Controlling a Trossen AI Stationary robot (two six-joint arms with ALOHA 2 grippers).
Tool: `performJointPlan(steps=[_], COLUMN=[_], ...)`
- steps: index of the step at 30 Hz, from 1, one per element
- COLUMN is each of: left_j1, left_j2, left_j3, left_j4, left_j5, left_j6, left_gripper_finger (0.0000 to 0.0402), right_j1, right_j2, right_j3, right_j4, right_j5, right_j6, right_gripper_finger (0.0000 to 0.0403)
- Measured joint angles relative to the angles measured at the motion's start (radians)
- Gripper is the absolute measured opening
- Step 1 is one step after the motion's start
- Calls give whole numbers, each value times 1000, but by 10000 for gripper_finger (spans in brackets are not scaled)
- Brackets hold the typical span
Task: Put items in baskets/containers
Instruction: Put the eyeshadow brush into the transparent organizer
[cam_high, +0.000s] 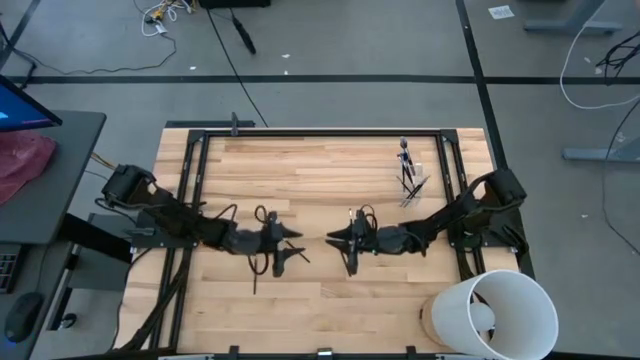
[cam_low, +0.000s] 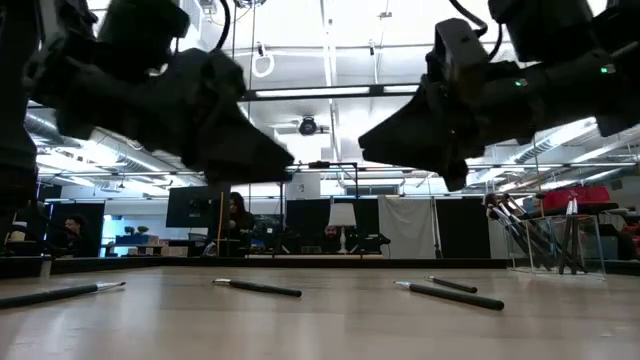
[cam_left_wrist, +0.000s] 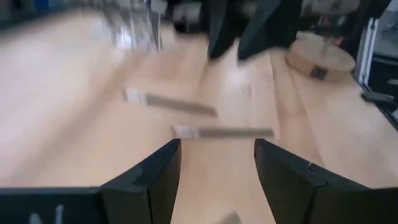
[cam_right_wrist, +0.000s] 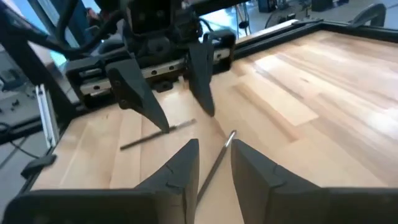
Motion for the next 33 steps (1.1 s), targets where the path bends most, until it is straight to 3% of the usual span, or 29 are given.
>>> performJointPlan(steps=[8,11,15,19,23,30,33], left_j1=[-113,-134,-148,-195,-315,-488,-496], left_j2=[-27,-50,-58,-61,-59,-17,0], left_j3=[35,135,341,504,534,430,385], left_j4=[-277,-608,-1219,-1595,-1647,-1593,-1573], left_j5=[-19,39,129,93,78,-46,-49], left_j6=[-607,-772,-923,-1109,-1345,-1738,-1769], left_gripper_finger=[204,195,175,158,147,156,182], right_j1=[43,41,17,-25,-75,-158,-169], right_j2=[3,3,2,2,2,2,2], right_j3=[0,0,0,0,0,0,0], right_j4=[-16,-44,-72,-78,-74,-72,-72], right_j5=[30,39,96,103,97,-25,-63], right_j6=[-66,-123,-204,-283,-343,-383,-353], right_gripper_finger=[93,93,94,94,94,94,94])
